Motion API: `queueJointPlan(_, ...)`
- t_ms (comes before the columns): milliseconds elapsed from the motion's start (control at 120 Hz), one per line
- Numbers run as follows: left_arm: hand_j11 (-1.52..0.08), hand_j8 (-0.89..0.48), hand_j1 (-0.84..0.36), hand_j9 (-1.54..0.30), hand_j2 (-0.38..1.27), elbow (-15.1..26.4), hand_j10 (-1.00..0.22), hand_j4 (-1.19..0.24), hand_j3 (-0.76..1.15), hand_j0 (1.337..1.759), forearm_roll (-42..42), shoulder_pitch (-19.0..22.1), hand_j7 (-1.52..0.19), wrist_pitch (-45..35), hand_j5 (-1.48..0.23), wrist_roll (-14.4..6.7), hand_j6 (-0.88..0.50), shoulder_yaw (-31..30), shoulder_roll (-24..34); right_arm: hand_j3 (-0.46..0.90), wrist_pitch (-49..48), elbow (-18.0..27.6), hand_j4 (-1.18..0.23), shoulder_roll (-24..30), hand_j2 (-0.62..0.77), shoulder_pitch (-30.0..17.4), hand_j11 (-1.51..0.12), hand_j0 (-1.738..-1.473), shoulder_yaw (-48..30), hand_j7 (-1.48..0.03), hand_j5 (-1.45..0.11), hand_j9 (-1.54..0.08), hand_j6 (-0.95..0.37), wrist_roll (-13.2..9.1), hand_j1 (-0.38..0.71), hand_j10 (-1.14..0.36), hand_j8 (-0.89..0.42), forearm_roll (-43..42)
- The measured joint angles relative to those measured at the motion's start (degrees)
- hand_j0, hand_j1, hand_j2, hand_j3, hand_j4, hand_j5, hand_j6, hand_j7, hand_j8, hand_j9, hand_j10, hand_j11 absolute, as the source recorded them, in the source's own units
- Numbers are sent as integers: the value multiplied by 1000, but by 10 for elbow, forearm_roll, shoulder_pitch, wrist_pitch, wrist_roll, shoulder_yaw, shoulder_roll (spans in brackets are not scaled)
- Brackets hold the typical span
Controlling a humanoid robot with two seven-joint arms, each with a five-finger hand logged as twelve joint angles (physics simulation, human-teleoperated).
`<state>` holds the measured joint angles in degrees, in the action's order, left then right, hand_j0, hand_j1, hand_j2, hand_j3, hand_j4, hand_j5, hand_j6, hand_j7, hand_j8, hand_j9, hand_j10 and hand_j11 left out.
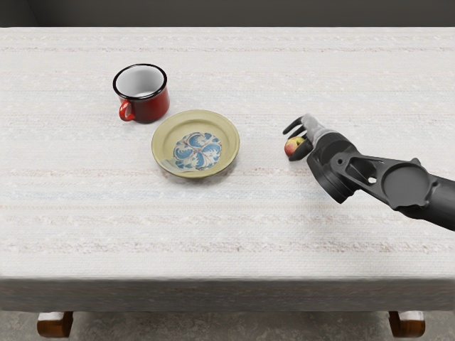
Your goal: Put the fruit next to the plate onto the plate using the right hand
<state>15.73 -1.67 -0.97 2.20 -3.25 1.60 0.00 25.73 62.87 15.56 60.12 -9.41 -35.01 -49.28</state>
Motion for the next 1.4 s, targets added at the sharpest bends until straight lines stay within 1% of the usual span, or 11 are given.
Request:
queueJointPlan(308,0,0,349,0,0,0,0,0,0,1658,0,0,0,0,0,0,0,0,0,0,-17,0,-650,3,115,0,-868,-1651,-4,-847,-851,-866,-531,0,257,-560,-358,0)
queueJointPlan(550,0,0,349,0,0,0,0,0,0,1658,0,0,0,0,0,0,0,0,0,1,-18,3,-651,4,132,9,-916,-1653,-51,-874,-908,-910,-549,0,226,-568,-380,4)
queueJointPlan(667,0,0,349,0,0,0,0,0,0,1658,0,0,0,0,0,0,0,0,0,1,-19,10,-633,-3,81,25,-904,-1654,-63,-857,-898,-897,-537,0,224,-556,-366,4)
queueJointPlan(783,0,0,349,0,0,0,0,0,0,1658,0,0,0,0,0,0,0,0,0,1,-26,17,-622,-24,111,50,-891,-1655,-71,-846,-890,-885,-543,0,233,-561,-371,5)
queueJointPlan(950,0,0,349,0,0,0,0,0,0,1658,0,0,0,0,0,0,0,0,0,2,-37,20,-611,-83,134,77,-886,-1657,-71,-838,-888,-880,-539,0,244,-561,-368,6)
queueJointPlan(1058,0,0,349,0,0,0,0,0,0,1658,0,0,0,0,0,0,0,0,0,2,-39,20,-603,-106,158,77,-888,-1658,-69,-836,-894,-882,-536,0,257,-553,-360,7)
queueJointPlan(1117,0,0,349,0,0,0,0,0,0,1658,0,0,0,0,0,0,0,0,0,0,-39,19,-601,-115,89,72,-884,-1657,-68,-835,-895,-879,-523,0,244,-541,-342,7)
queueJointPlan(1217,0,0,349,0,0,0,0,0,0,1658,0,0,0,0,0,0,0,0,0,1,-39,12,-605,-130,198,59,-871,-1658,-65,-835,-889,-869,-549,0,260,-567,-371,7)
queueJointPlan(1250,0,0,349,0,0,0,0,0,0,1658,0,0,0,0,0,0,0,0,0,0,-39,10,-584,-135,187,57,-838,-1658,-62,-806,-859,-840,-542,0,252,-560,-373,6)
queueJointPlan(1325,0,0,349,0,0,0,0,0,0,1658,0,0,0,0,0,0,0,0,0,0,-38,7,-419,-142,127,54,-600,-1658,-60,-578,-615,-601,-390,0,85,-407,-273,4)
queueJointPlan(1400,0,0,349,0,0,0,0,0,0,1658,0,0,0,0,0,0,0,0,0,0,-39,13,-298,-132,87,53,-426,-1658,-64,-410,-436,-427,-279,0,-39,-290,-197,2)
